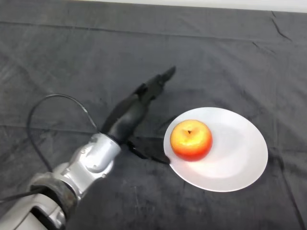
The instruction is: Move the apple to the plate
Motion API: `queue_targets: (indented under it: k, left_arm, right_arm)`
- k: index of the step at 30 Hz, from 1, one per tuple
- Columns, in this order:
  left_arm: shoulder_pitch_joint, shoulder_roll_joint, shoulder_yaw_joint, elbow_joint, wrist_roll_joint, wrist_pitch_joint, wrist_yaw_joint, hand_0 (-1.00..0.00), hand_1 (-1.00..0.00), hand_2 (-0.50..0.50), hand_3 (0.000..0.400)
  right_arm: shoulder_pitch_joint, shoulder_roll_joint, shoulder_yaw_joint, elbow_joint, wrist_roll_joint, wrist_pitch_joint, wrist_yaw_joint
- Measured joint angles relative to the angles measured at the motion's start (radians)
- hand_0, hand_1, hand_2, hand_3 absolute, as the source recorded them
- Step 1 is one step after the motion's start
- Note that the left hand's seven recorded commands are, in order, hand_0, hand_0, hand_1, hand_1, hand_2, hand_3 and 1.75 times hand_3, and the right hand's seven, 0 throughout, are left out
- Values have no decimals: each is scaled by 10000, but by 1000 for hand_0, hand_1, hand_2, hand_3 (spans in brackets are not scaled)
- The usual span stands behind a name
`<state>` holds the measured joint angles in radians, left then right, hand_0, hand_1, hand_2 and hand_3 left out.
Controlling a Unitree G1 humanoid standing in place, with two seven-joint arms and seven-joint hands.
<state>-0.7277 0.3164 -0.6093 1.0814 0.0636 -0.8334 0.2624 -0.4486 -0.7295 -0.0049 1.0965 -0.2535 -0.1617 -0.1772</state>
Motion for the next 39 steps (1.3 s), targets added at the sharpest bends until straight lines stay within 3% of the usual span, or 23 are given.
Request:
queue_targets:
  k: [12,23,30,39]
  left_arm:
    - [915,928,1357,377,-191,-376,205,0,0,0,0]
    - [1624,1484,2812,613,-890,-412,377,0,0,0,0]
    - [2024,1963,3618,637,-1107,-200,510,0,0,0,0]
    - [2403,2123,4497,670,-1477,286,704,0,0,0,0]
  right_arm:
    - [1,-1,5,17,-1,4,0]
    - [4,4,14,24,-3,5,0]
    - [7,6,15,27,-2,6,0]
    - [10,10,23,31,-7,12,0]
